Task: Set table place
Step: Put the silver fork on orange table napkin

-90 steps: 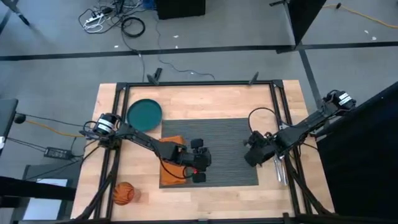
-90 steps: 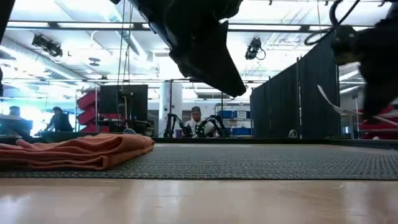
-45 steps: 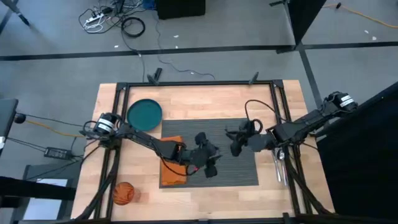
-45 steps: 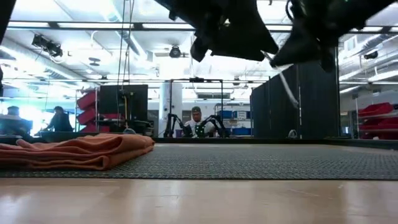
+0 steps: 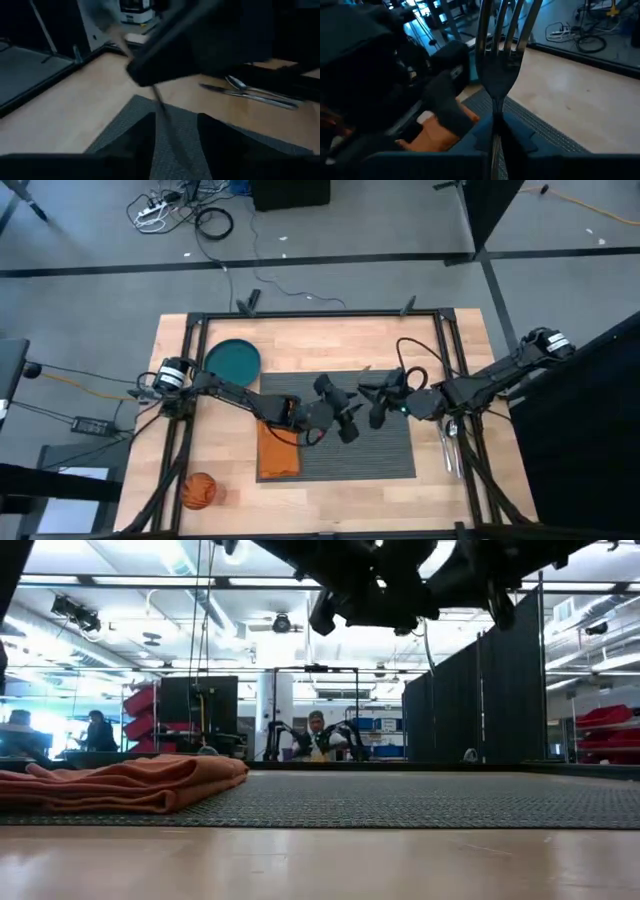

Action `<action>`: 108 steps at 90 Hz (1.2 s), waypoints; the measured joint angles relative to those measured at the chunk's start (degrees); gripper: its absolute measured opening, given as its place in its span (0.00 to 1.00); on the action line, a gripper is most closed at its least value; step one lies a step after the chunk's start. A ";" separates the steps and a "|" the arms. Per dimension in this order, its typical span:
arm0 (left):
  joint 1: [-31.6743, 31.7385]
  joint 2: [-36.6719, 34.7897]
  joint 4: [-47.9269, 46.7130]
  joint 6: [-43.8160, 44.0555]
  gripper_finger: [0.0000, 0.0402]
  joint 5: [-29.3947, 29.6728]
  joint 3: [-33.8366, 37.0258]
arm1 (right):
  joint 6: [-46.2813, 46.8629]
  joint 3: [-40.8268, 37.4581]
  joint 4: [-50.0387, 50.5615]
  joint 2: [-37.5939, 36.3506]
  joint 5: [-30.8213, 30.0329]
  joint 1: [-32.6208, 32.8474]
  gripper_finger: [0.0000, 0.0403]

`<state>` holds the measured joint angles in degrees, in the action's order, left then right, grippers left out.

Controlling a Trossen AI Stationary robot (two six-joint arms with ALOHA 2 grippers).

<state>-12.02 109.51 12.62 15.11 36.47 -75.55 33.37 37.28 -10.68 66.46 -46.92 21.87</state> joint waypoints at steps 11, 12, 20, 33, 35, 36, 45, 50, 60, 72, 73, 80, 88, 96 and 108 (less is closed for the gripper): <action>1.40 0.00 0.12 -0.03 0.33 -0.11 0.00 | -1.39 0.00 -1.47 0.00 -0.33 0.46 0.00; 1.47 0.00 0.15 -0.04 0.33 -0.11 0.00 | -1.53 0.00 -1.55 0.00 -0.32 0.47 0.00; 1.88 0.00 1.15 -1.20 0.33 -0.15 0.00 | -1.71 0.00 -1.63 0.00 -0.27 0.50 0.00; 1.93 0.00 4.57 -3.55 0.29 -0.15 -0.02 | -1.69 0.00 -1.72 0.00 0.62 0.52 0.00; 1.93 0.00 4.78 -3.98 0.27 -0.15 -0.02 | -1.69 0.00 -1.72 0.00 0.64 0.52 0.00; 1.92 0.00 4.81 -4.18 0.26 -0.15 -0.02 | -1.69 0.00 -1.73 0.00 0.66 0.52 0.00; 1.89 0.00 4.79 -4.60 0.13 -0.53 -0.02 | -1.69 0.00 -1.68 0.02 1.07 0.48 0.00; 1.89 0.00 4.79 -4.89 0.05 -1.11 -0.02 | -2.09 0.00 -1.70 0.02 1.13 0.48 0.00; 1.89 0.00 4.40 -5.57 0.01 -1.20 -0.02 | -3.35 0.00 -1.68 0.02 1.56 0.50 0.02; 1.83 0.00 3.71 -5.92 0.00 -1.18 -0.02 | -7.13 0.00 -1.43 -0.89 3.08 0.50 0.04; 1.78 0.00 3.68 -5.92 0.00 -1.17 -0.02 | -7.40 0.00 -1.42 -1.12 3.35 0.51 0.04; 1.22 0.00 2.93 -5.83 0.00 -0.94 -0.02 | -8.73 0.00 -1.19 -3.21 5.36 0.69 0.06; 0.55 0.00 1.48 -5.10 0.00 -0.91 -0.02 | -10.03 0.02 1.31 -6.30 6.55 1.36 0.08; -0.34 -0.59 -0.61 -4.00 0.00 -0.93 -0.02 | -10.90 0.02 4.76 -9.95 6.67 2.21 0.10; -1.93 -3.95 -5.19 -2.68 0.00 -0.02 -0.02 | -10.66 0.02 11.23 -15.19 6.67 3.76 0.12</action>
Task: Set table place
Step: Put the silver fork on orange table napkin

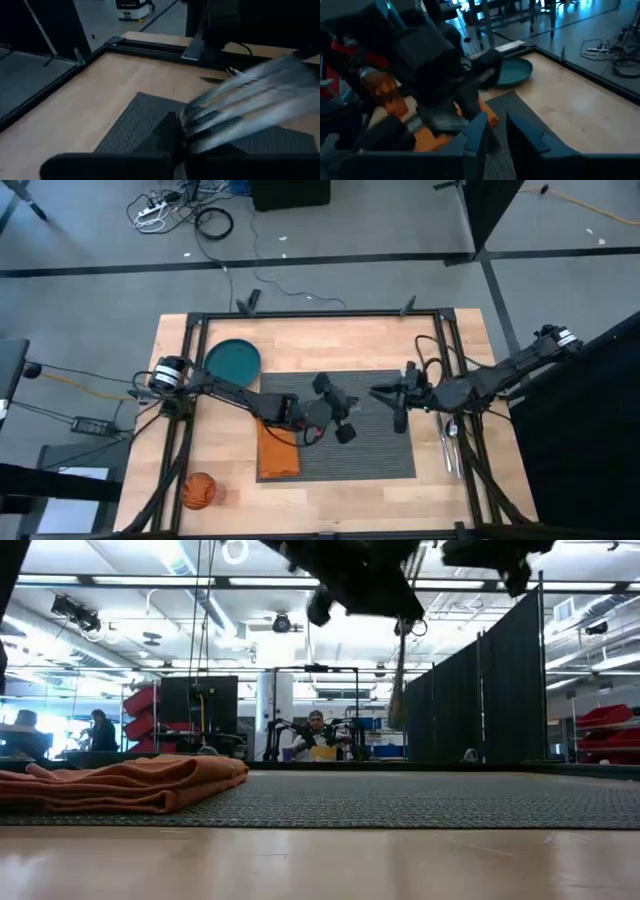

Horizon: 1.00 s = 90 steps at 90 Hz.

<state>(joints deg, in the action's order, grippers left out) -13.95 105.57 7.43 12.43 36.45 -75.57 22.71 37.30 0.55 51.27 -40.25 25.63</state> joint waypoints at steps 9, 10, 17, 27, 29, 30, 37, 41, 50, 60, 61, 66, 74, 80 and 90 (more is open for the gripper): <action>-0.59 -2.35 -3.32 0.55 0.00 0.15 -0.07 | 0.15 0.00 2.48 -1.97 -0.02 0.93 0.13; -0.61 -2.44 -3.63 0.75 0.00 0.15 -0.07 | 0.16 0.00 2.57 -2.05 -0.02 0.97 0.13; -0.66 -2.78 -6.43 1.44 0.00 0.19 -0.04 | 0.10 0.00 3.32 -2.23 -0.02 1.41 0.13; -0.99 -3.59 -6.96 2.67 0.00 -0.65 0.07 | 0.16 0.00 4.45 -1.70 0.00 1.77 0.13; -1.18 -3.96 -6.74 2.96 0.00 -1.09 0.05 | 0.17 0.00 4.80 -1.56 0.00 1.80 0.13; -1.31 -4.19 -6.67 3.10 0.00 -1.35 0.04 | 0.19 0.00 4.94 -1.48 -0.02 1.84 0.13; -2.39 -6.15 -9.61 5.66 0.00 -1.92 0.04 | 1.15 0.00 5.73 -0.95 -0.02 2.14 0.13; -3.12 -7.59 -13.28 7.87 0.00 -2.17 0.04 | 1.34 0.00 6.34 -0.62 -0.04 2.26 0.13; -4.82 -10.96 -22.66 14.08 0.00 -2.65 0.04 | 3.23 0.00 8.22 0.26 0.01 2.80 0.13; -6.42 -14.79 -33.02 22.61 0.00 -5.77 -0.04 | 4.95 0.00 9.83 1.72 -0.02 3.30 0.13; -6.59 -15.02 -33.95 23.39 0.00 -6.11 -0.04 | 5.16 0.00 10.00 1.91 -0.03 3.34 0.13; -7.48 -15.96 -37.57 26.75 0.00 -7.04 -0.04 | 6.00 0.00 10.00 3.10 -0.01 3.50 0.13; -8.65 -16.60 -41.70 31.05 0.00 -8.08 -0.04 | 6.95 0.00 9.98 5.26 0.54 3.63 0.13; -9.71 -17.03 -42.69 34.53 0.00 -8.31 1.20 | 7.65 0.00 9.98 7.08 1.35 3.63 0.13; -11.21 -18.19 -36.84 39.71 0.00 -10.17 7.78 | 8.99 0.00 9.97 10.01 1.51 3.63 0.13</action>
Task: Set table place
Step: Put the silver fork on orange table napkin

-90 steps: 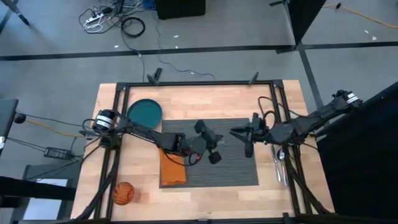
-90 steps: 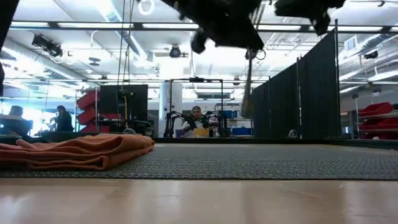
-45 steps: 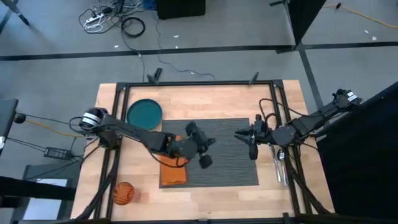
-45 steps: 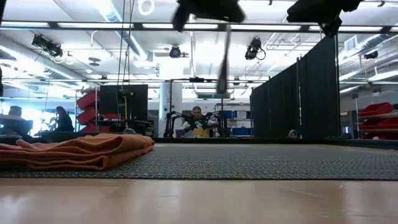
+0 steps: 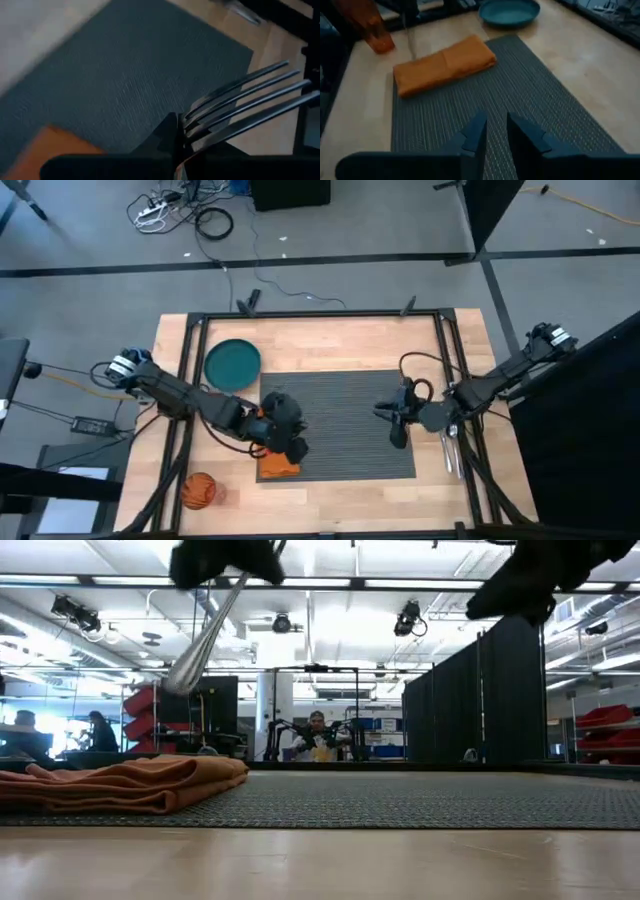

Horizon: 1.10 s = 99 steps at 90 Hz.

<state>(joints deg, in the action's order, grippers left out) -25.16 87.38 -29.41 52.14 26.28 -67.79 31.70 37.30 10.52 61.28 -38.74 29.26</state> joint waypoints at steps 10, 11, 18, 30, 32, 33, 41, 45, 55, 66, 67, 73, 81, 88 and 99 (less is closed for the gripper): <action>-1.54 -3.46 12.15 5.47 0.00 -0.20 10.11 | 1.44 -0.02 -0.09 2.51 0.04 0.00 0.13; -1.61 -3.89 13.07 5.94 0.00 -0.21 11.21 | 1.58 -0.02 -0.15 2.75 0.03 0.00 0.13; -2.18 -6.40 18.69 9.15 0.00 0.07 18.00 | 1.86 -0.02 -0.83 4.15 0.04 0.00 0.13; -2.21 -9.30 30.05 11.02 0.00 -0.29 27.99 | 2.48 -0.02 -2.45 6.00 1.01 -0.01 0.13; -2.06 -9.55 32.03 11.24 0.00 -0.34 29.38 | 2.63 -0.02 -2.66 6.29 1.01 -0.07 0.13; -1.97 -9.71 32.97 11.34 0.00 -0.39 30.07 | 2.65 -0.02 -2.84 6.45 1.01 -0.10 0.13; -1.61 -10.32 37.75 12.15 0.00 -0.04 35.34 | 2.73 -0.02 -3.44 7.21 1.05 -0.15 0.13; -1.43 -10.32 40.53 12.34 0.00 -0.07 37.13 | 3.04 -0.02 -3.87 7.45 1.00 -0.15 0.13; -1.04 -10.44 44.03 12.63 0.00 -0.11 40.84 | 3.86 -0.03 -4.20 8.10 0.97 -0.15 0.13; -0.73 -10.43 46.10 12.37 0.01 0.09 43.32 | 4.34 -0.02 -4.88 9.49 0.92 -0.15 0.13; -0.73 -10.42 46.36 12.21 0.01 0.15 43.43 | 4.37 -0.02 -4.98 9.65 0.94 -0.15 0.13; -0.75 -10.40 46.37 10.62 0.03 0.52 43.70 | 4.67 -0.02 -5.54 10.36 0.94 -0.15 0.13; -0.75 -10.28 45.43 8.99 0.04 1.05 43.72 | 4.76 -0.02 -6.02 11.42 1.03 -0.16 0.13; -0.75 -10.26 43.47 8.72 0.05 2.00 43.72 | 4.73 -0.02 -6.64 11.96 1.07 -0.17 0.13; -0.75 -10.30 40.25 8.49 0.05 3.61 43.70 | 4.70 -0.02 -6.99 12.24 1.05 -0.22 0.13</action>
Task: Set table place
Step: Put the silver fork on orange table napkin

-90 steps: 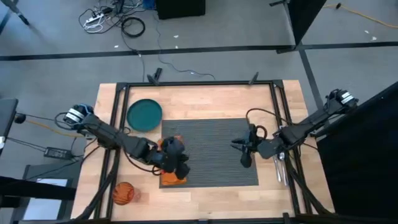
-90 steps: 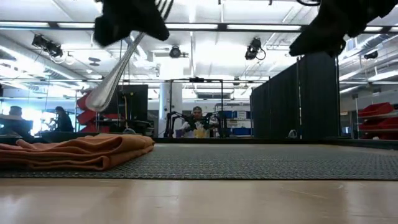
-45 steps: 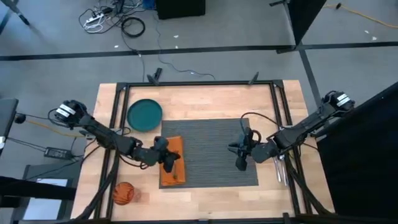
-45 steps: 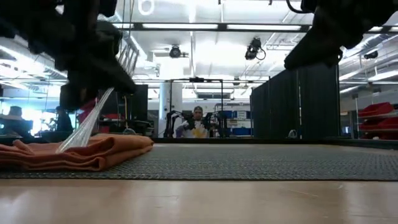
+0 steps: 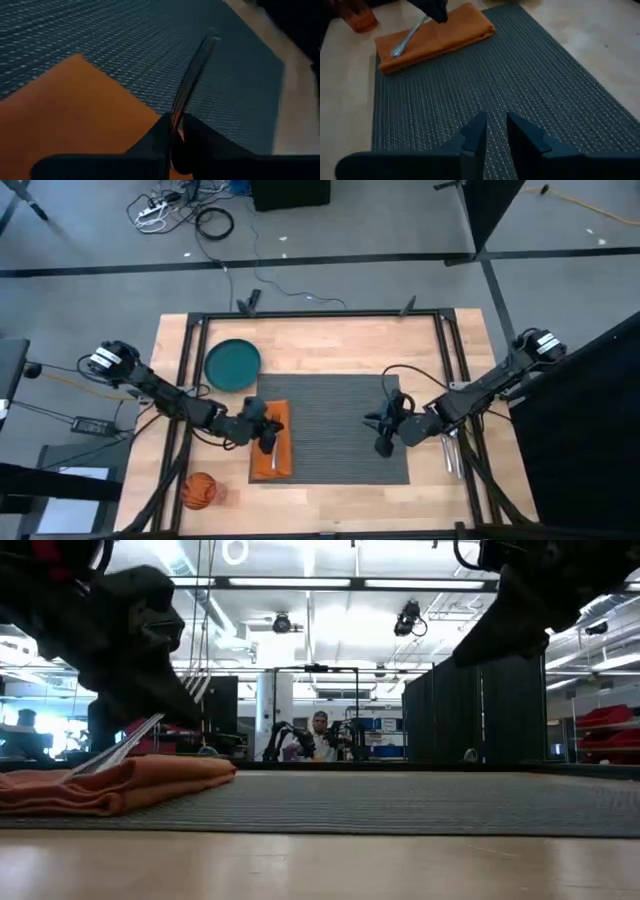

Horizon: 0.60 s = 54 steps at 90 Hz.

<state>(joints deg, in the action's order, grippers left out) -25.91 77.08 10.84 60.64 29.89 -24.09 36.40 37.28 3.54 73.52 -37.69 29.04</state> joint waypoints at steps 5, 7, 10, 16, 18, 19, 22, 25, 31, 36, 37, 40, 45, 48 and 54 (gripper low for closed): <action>0.02 0.06 -0.04 -1.58 0.06 0.52 0.01 | -0.20 0.00 -0.13 0.03 0.07 0.00 0.13; 0.02 0.07 0.03 -2.16 0.06 0.58 0.01 | -0.20 0.00 -0.46 0.09 0.19 -0.01 0.13; 0.02 0.11 -0.02 -2.84 0.06 0.66 0.02 | -0.22 0.00 -0.44 0.13 0.28 -0.02 0.13; 0.03 0.11 -0.60 -3.25 0.07 0.72 0.10 | -0.24 0.00 -0.23 0.17 0.43 -0.02 0.13; 0.02 0.15 -0.86 -3.31 0.07 0.72 0.12 | -0.30 0.00 -0.25 0.19 0.43 -0.02 0.13; 0.02 0.18 -0.97 -3.32 0.07 0.72 0.12 | -0.36 0.00 -0.25 0.19 0.43 -0.02 0.13; 0.02 0.24 -1.22 -3.42 0.08 0.70 0.15 | -0.46 0.00 -0.27 0.17 0.42 -0.02 0.13; 0.02 0.24 -1.47 -3.50 0.09 0.70 0.20 | -0.48 0.00 -0.24 0.17 0.43 -0.02 0.13; 0.02 0.24 -2.59 -3.22 0.12 0.73 0.23 | -0.48 0.00 -0.12 0.17 0.43 -0.02 0.13; 0.02 0.24 -4.33 -2.21 0.14 0.78 0.25 | -0.48 0.00 -0.03 0.17 0.43 0.00 0.13; 0.02 0.24 -4.60 -2.07 0.14 0.79 0.26 | -0.48 0.00 0.01 0.17 0.43 0.00 0.13; 0.02 0.24 -5.49 -1.43 0.16 0.81 0.28 | -0.48 0.00 0.06 0.17 0.43 0.06 0.13; 0.02 0.24 -7.17 -0.01 0.17 0.85 0.28 | -0.49 0.00 0.03 0.17 0.43 0.11 0.13; 0.02 0.26 -7.92 0.40 0.18 0.85 0.28 | -0.50 0.00 0.13 0.17 0.44 0.11 0.13; 0.02 0.26 -8.70 0.66 0.21 0.85 0.28 | -0.52 0.00 0.18 0.17 0.67 0.11 0.13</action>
<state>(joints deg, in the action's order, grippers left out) -25.89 77.34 2.13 61.30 30.74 -23.81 35.88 37.28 3.71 73.69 -37.01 29.15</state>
